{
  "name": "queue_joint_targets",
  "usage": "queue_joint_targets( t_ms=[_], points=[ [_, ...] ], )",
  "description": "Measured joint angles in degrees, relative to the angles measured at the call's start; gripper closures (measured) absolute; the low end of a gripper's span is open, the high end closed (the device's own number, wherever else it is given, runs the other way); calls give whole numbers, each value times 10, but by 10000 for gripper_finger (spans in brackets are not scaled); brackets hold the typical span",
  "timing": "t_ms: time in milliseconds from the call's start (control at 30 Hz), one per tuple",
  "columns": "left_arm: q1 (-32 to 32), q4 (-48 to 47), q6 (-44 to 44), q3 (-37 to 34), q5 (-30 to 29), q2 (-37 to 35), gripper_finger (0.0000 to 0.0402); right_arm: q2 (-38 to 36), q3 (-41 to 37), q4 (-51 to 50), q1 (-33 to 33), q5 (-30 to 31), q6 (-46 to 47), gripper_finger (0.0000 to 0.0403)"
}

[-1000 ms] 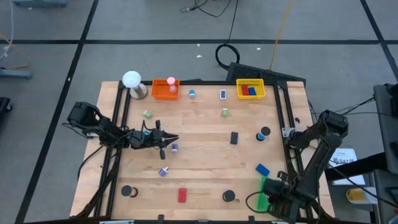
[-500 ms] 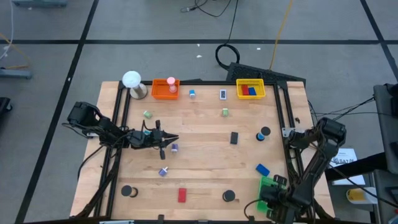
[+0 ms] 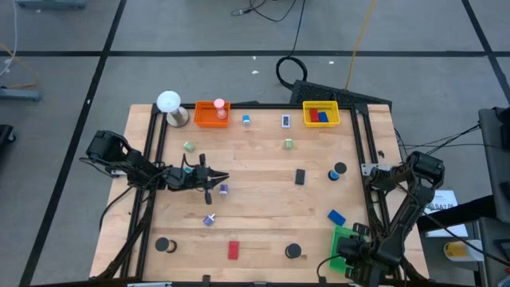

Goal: Pick & Place Office items
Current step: Put the pink charger adapter into the green basket

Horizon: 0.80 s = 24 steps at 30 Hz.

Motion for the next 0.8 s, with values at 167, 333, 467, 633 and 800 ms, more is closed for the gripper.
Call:
queue_joint_targets(
  t_ms=[167, 333, 467, 633, 800],
  points=[
    [0, 0, 0, 0, 0, 0, 364, 0, -16, 22, 0, -15, 4, 275],
    [0, 0, 0, 0, 0, 0, 364, 0, -16, 18, 0, -15, 21, 259],
    [0, 0, 0, 0, 0, 0, 364, 0, -16, 12, 0, -23, 25, 243],
    [0, 0, 0, 0, 0, 0, 364, 0, -16, 1, -3, -50, 26, 240],
    [0, 0, 0, 0, 0, 0, 364, -12, -16, -1, -8, -60, 27, 244]
  ],
)
